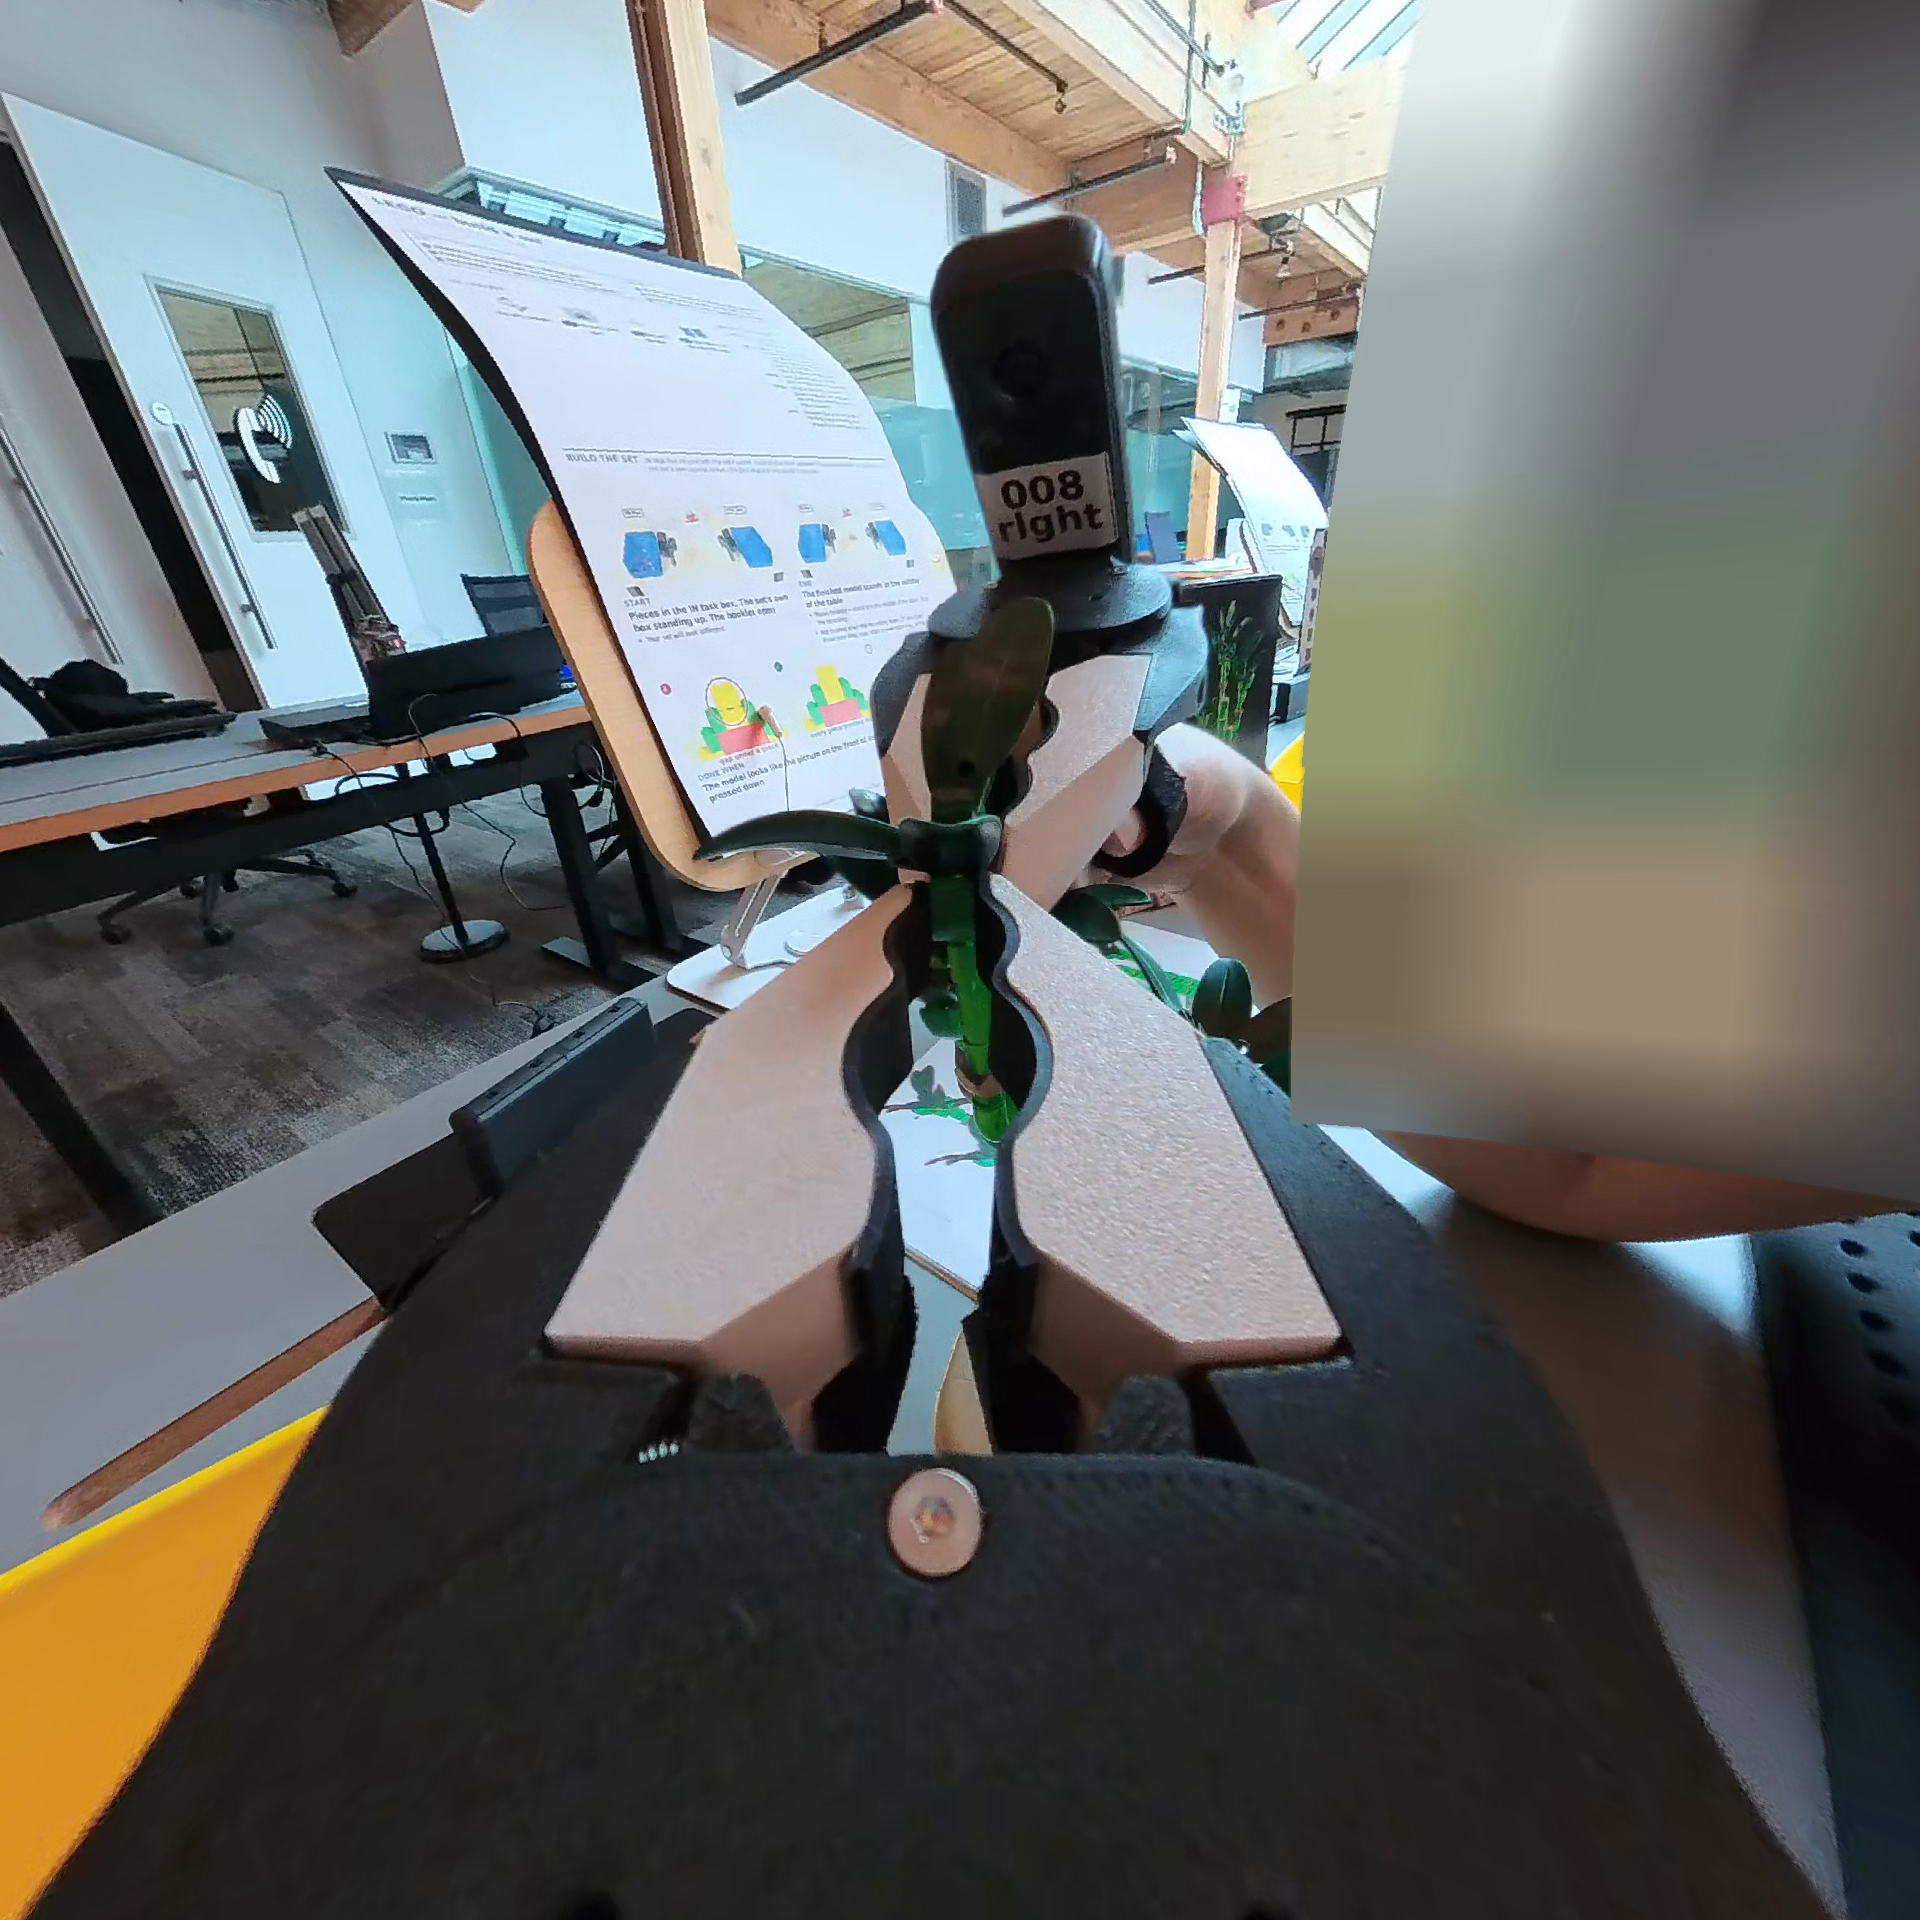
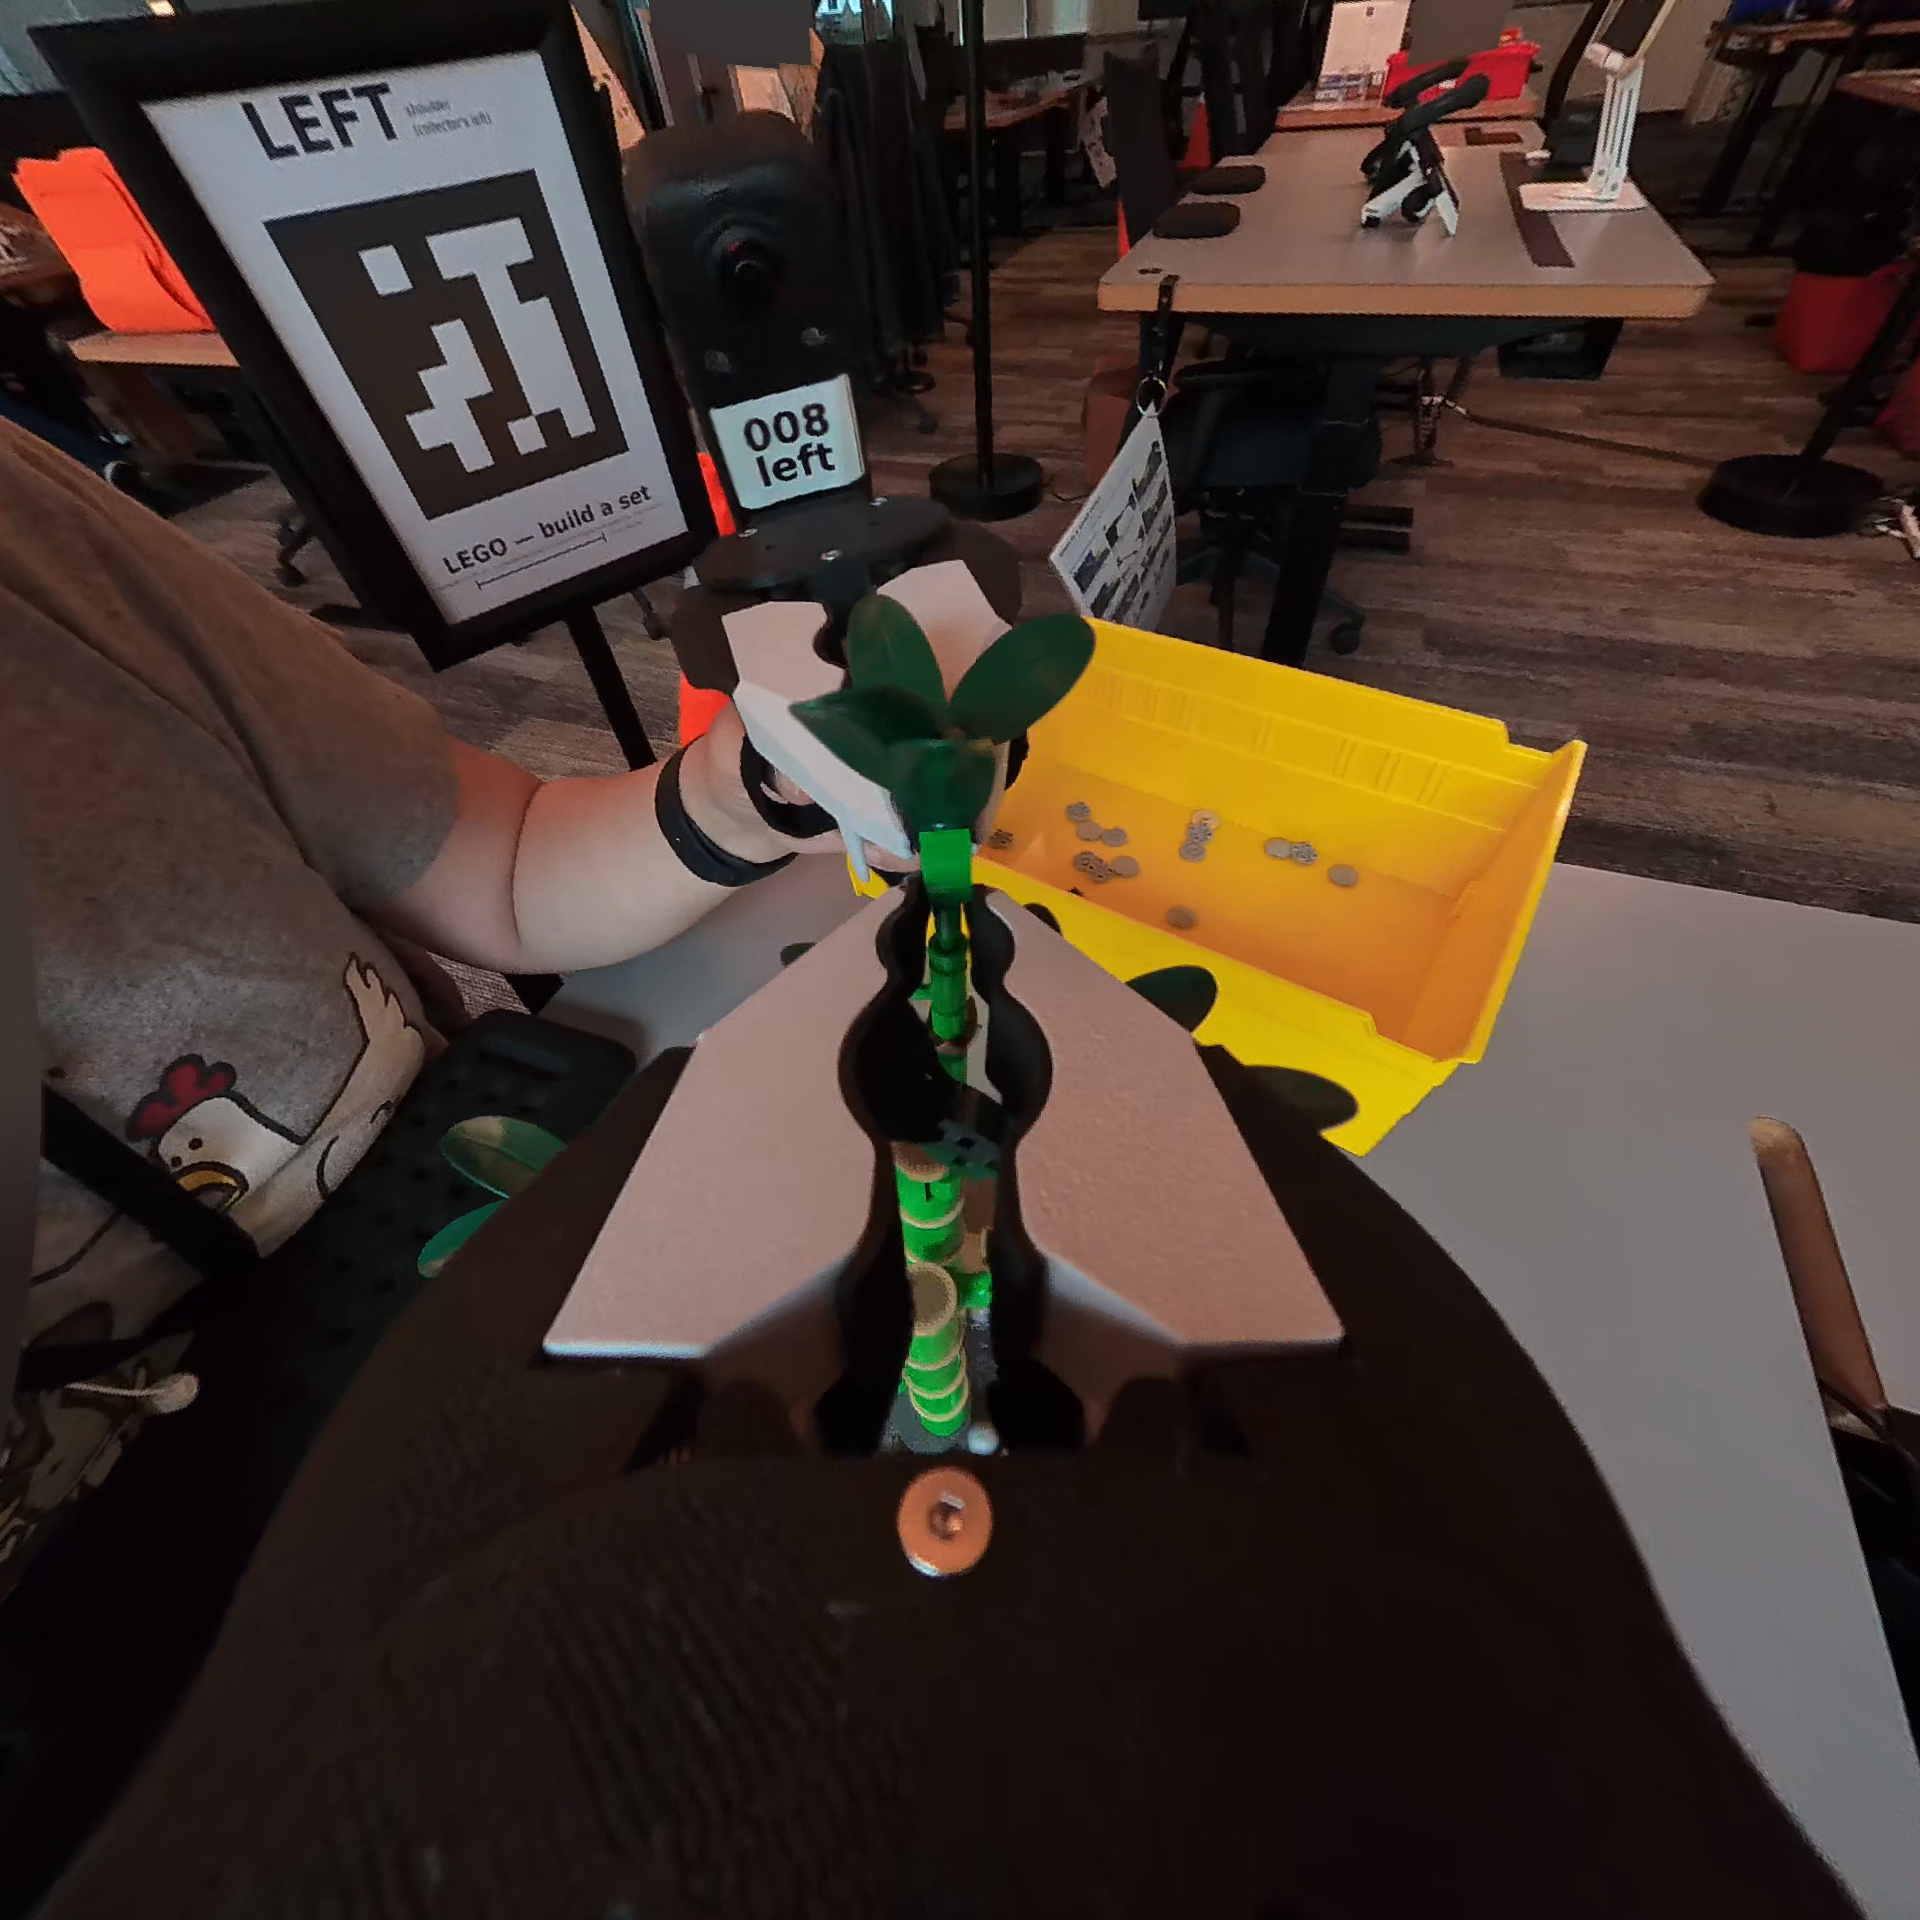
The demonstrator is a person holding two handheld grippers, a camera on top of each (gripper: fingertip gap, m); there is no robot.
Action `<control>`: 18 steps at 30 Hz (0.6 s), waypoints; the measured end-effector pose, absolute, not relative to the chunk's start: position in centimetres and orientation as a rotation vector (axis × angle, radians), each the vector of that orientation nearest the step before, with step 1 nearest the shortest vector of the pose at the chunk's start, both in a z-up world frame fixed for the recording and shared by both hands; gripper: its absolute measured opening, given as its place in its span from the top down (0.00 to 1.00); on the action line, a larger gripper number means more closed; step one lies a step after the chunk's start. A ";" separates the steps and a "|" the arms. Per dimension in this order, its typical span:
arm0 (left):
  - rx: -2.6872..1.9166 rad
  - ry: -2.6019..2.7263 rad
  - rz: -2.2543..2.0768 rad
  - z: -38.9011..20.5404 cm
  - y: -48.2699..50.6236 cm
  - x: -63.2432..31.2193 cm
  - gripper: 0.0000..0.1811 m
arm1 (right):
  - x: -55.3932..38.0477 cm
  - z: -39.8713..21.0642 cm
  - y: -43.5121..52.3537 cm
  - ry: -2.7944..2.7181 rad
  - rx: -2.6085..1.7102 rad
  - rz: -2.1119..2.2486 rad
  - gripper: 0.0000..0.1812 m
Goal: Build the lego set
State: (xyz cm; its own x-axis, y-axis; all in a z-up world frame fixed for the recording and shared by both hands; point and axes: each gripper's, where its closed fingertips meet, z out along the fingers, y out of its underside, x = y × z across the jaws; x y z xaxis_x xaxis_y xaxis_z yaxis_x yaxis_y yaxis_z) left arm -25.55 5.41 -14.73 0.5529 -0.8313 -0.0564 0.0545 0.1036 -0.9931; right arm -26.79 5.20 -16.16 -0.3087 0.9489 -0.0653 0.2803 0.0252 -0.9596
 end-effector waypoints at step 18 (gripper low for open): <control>-1.284 0.794 -0.729 -14.8 5.3 -25.7 0.97 | -27.2 -16.4 5.0 -1.673 -1.223 1.256 0.98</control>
